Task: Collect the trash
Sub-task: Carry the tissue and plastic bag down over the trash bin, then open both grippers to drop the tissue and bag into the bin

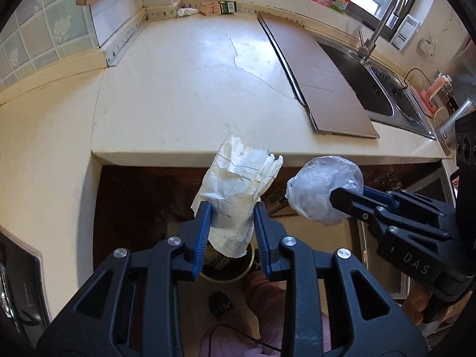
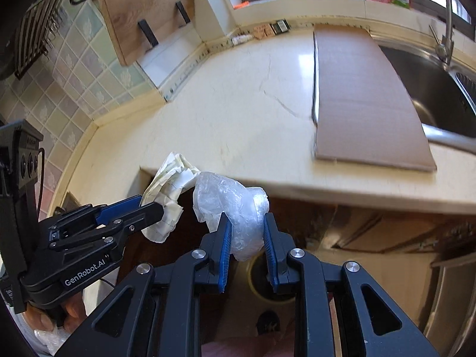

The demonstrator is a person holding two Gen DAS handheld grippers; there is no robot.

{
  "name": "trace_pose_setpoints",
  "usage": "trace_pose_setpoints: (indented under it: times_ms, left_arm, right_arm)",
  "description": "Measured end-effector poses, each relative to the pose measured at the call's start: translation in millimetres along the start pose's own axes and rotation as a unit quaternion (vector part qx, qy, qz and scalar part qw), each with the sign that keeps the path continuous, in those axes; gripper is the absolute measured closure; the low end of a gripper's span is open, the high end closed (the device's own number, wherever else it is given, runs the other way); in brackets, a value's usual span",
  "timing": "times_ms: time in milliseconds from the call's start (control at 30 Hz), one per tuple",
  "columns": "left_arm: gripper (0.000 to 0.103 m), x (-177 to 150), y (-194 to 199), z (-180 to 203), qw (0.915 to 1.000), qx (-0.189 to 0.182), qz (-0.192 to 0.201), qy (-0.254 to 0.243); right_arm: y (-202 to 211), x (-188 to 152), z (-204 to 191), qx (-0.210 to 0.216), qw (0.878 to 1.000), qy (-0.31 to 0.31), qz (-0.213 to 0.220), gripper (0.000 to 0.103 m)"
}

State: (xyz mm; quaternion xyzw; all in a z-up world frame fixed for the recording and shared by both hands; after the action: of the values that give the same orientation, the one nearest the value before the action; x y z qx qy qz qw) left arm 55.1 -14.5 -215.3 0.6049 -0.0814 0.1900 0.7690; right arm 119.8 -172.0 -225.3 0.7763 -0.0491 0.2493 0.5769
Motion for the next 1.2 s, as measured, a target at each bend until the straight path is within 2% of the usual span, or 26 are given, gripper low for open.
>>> trace_pose_setpoints:
  times_ms: [200,333,600,767,1000,1200]
  left_arm:
    - [0.077,-47,-32,1,0.9994,0.004,-0.035,-0.006]
    - [0.077,-80,-65,-3,0.9977,0.026,-0.059,-0.021]
    - [0.077,-128,-140,-28,0.9941,0.047,-0.096,0.018]
    - [0.077,-156,-188,-51,0.9912,0.058,-0.112,0.039]
    - [0.077,-172,-241,-97,0.9846,0.075,-0.133,0.085]
    - [0.077,-180,-274,-118,0.9803,0.07,-0.15,0.108]
  right_arm:
    - [-25,-60,-7,0.001,0.999,-0.025,-0.042,0.083]
    - [-56,-98,-1,0.008,0.996,-0.046,-0.07,0.083]
    - [-127,-179,18,0.01,0.99,-0.081,-0.119,0.083]
    - [-172,-214,28,0.012,0.985,-0.1,-0.14,0.083]
    - [-231,-258,30,0.028,0.976,-0.128,-0.172,0.083]
    - [-270,-265,30,0.031,0.975,-0.125,-0.181,0.083]
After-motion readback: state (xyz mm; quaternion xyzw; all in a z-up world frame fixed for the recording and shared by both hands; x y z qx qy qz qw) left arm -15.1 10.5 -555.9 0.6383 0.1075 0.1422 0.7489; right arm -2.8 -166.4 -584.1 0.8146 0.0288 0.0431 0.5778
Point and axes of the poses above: each gripper's, at about its wrist camera, not at the fingertips, and y roughly against the way its jaws point, z to its right, x to its top, the point moved 9 cm from there along -y, roughly the way its jaws point, and after that the axes turned 12 degrees about y, right-handed, at the moved point
